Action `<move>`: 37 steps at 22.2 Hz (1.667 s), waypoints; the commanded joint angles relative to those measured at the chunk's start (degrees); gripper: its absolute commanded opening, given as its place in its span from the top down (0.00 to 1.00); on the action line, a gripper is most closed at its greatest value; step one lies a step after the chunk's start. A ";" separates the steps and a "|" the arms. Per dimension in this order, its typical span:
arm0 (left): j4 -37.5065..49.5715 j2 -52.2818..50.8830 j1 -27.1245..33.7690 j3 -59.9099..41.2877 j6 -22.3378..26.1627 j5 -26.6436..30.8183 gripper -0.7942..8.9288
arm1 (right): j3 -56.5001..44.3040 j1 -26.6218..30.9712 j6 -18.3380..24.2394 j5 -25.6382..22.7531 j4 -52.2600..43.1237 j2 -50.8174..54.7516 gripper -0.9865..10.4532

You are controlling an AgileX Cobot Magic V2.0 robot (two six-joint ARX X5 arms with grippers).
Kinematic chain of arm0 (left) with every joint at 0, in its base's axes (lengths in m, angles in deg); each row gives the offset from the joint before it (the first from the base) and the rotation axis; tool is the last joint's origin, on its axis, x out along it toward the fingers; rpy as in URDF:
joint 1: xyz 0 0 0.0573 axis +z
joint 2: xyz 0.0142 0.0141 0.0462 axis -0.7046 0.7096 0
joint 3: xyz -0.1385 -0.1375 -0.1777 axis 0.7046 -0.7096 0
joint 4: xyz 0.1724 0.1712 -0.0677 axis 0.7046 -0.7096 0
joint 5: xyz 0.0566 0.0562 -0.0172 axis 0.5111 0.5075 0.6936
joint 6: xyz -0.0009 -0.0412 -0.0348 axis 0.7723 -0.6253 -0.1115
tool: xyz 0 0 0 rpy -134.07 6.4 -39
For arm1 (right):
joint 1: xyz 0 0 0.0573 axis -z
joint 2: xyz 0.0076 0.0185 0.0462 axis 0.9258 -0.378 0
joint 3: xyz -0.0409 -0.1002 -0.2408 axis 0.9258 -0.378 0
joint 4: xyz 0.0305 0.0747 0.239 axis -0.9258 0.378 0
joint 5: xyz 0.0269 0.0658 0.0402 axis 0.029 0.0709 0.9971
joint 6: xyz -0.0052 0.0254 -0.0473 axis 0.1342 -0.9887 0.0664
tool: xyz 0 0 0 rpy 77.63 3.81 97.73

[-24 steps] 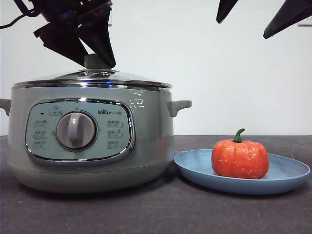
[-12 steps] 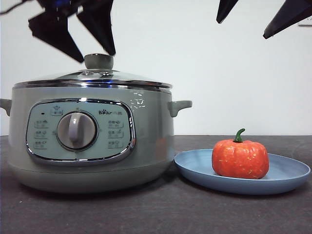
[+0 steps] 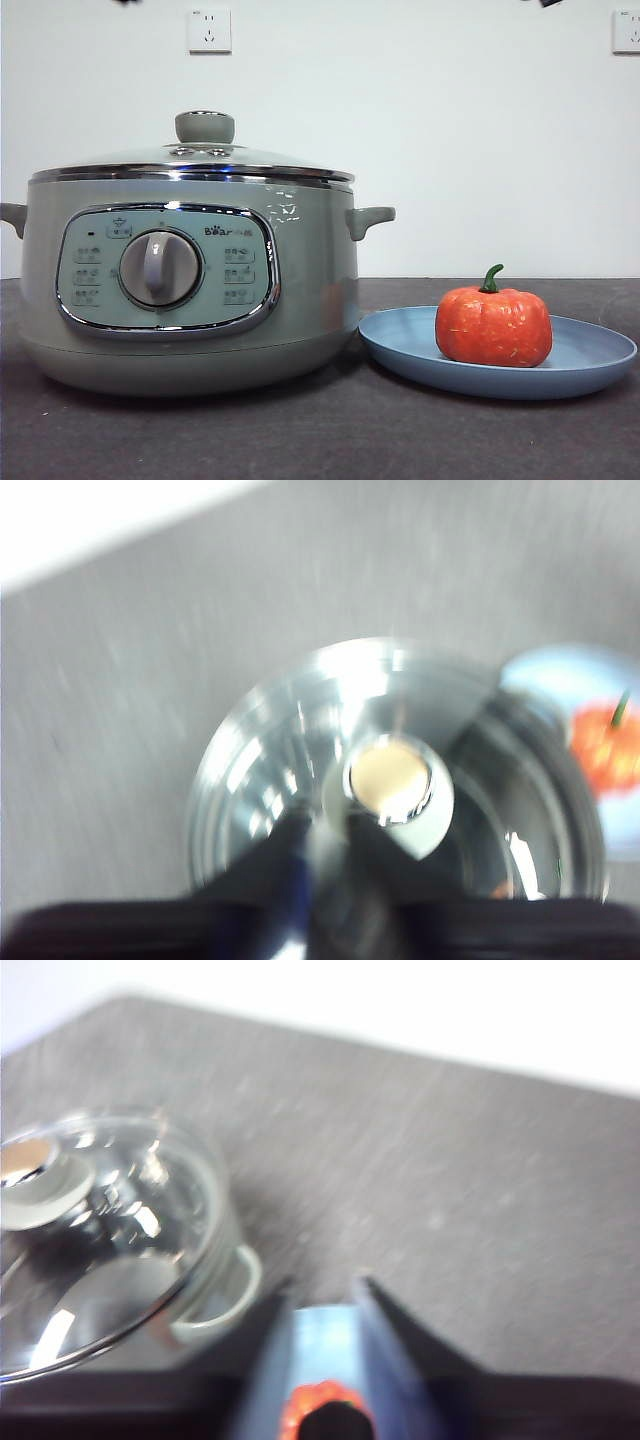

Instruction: Take the pumpkin out from the steamer,put the pumpkin in the blue plate,close the lid

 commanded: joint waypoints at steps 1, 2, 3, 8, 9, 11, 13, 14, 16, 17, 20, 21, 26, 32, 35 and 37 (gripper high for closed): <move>6.03 -7.23 0.11 -8.50 0.87 0.07 0.93 | -7.52 -0.02 0.04 -0.39 -5.53 6.27 0.93; 9.51 -11.21 0.11 -13.11 0.87 0.07 0.93 | -10.49 -0.02 -0.52 -0.39 -7.89 9.11 0.93; 13.14 -15.56 0.11 -18.03 0.87 0.02 0.93 | -13.35 -0.04 -0.96 -0.22 -10.29 11.74 0.93; 17.00 -29.38 0.11 -31.54 0.28 0.04 0.93 | -19.80 -0.11 -2.23 -0.31 -15.82 17.14 0.93; 15.54 -30.27 0.11 -31.82 -0.20 0.13 0.93 | -19.80 -0.07 -2.36 -0.37 -15.69 17.14 0.93; 13.20 -30.58 0.11 -31.80 -0.90 0.11 0.92 | -19.80 -0.07 -3.69 -0.35 -14.69 17.14 0.93; 11.41 -30.56 0.11 -31.80 -0.90 0.11 0.92 | -19.80 -0.07 -3.58 -0.15 -13.77 17.18 0.93; 10.69 -30.53 0.11 -31.80 -0.90 0.09 0.92 | -19.80 -0.09 -3.58 -0.11 -13.60 17.16 0.93; 9.20 -30.38 0.11 -31.80 -0.90 -0.09 0.92 | -19.80 -0.09 -3.58 -0.22 -13.05 17.14 0.93; 8.63 -30.08 0.09 -31.80 -0.90 -0.09 0.92 | -19.80 -0.07 -3.58 -0.33 -12.63 17.14 0.93; 7.41 -30.08 0.11 -31.80 -0.92 -0.02 0.92 | -19.80 -0.07 -3.58 -0.33 -11.08 17.16 0.93; 7.26 -30.08 0.11 -31.80 -0.90 -0.02 0.92 | -19.80 -0.07 -3.58 -0.31 -10.60 17.16 0.93; 7.30 -30.08 0.11 -31.80 -0.90 -0.02 0.92 | -19.80 -0.07 -3.58 -0.20 -7.80 17.16 0.93; 4.85 -37.46 3.04 -31.87 -0.94 -0.98 0.92 | -19.80 -0.09 -3.58 -0.15 -3.98 17.16 0.93; 7.15 -43.43 8.20 -33.18 -1.29 -4.57 0.92 | -19.80 -0.07 -3.58 -0.28 -2.01 17.16 0.93; 12.50 -47.50 12.90 -36.26 -1.29 -4.66 0.92 | -19.80 -0.07 -3.58 -0.24 -0.66 17.16 0.93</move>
